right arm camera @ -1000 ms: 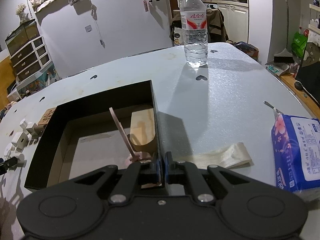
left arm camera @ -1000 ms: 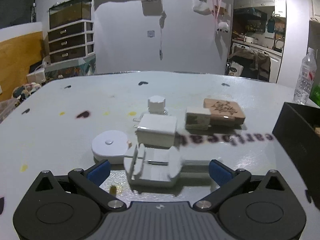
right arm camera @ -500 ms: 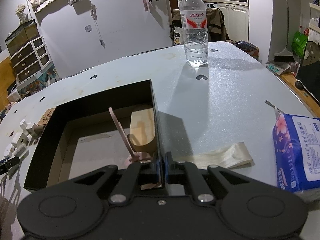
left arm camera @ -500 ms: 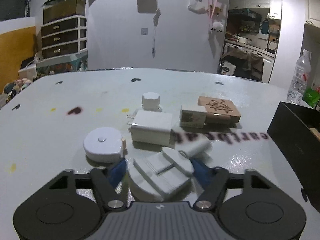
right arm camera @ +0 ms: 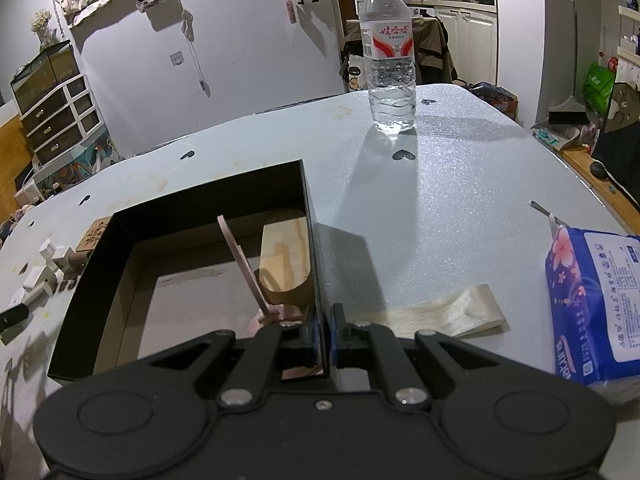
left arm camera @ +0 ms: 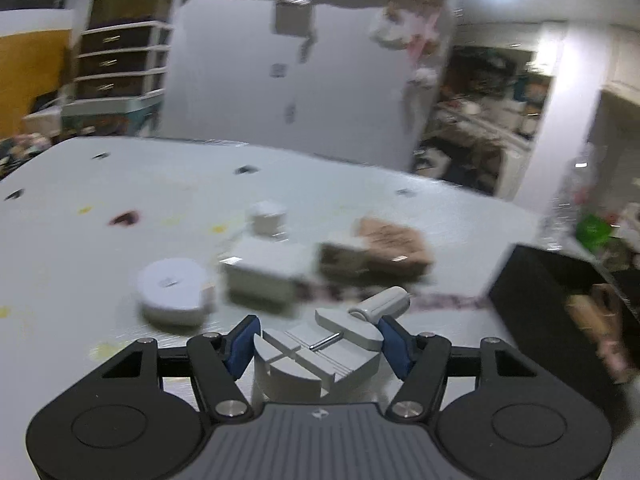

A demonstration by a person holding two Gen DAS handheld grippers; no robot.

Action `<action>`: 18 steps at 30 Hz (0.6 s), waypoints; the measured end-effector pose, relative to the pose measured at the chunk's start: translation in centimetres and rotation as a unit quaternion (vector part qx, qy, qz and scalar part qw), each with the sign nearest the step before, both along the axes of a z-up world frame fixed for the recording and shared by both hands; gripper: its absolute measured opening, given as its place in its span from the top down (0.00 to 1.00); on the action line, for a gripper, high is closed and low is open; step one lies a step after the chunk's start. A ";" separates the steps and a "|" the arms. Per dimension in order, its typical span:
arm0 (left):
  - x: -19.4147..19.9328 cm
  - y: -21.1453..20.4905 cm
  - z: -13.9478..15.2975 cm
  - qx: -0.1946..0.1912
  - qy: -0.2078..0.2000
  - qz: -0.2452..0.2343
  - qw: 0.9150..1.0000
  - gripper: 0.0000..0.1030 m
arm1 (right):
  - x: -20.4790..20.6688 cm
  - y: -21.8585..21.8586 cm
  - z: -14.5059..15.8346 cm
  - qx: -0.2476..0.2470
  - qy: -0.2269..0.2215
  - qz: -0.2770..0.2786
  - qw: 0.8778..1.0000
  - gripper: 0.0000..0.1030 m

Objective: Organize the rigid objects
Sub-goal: 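Carry the white clamp tool with the left tool into the box and release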

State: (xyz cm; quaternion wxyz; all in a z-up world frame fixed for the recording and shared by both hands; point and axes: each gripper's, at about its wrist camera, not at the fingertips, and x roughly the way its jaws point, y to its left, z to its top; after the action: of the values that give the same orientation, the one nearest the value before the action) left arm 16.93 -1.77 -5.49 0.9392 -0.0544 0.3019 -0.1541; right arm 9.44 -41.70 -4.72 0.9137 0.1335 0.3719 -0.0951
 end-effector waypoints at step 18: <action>-2.4 -16.6 4.3 -0.014 0.003 -0.272 0.962 0.37 | -0.1 -0.3 0.0 0.007 -0.006 0.005 1.000 0.94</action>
State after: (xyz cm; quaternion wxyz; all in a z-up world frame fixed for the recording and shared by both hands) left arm 14.57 -18.39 -1.15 0.8599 0.0166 0.3063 -0.4079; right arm 9.31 -41.96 -4.77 0.9154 0.1381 0.3679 -0.0868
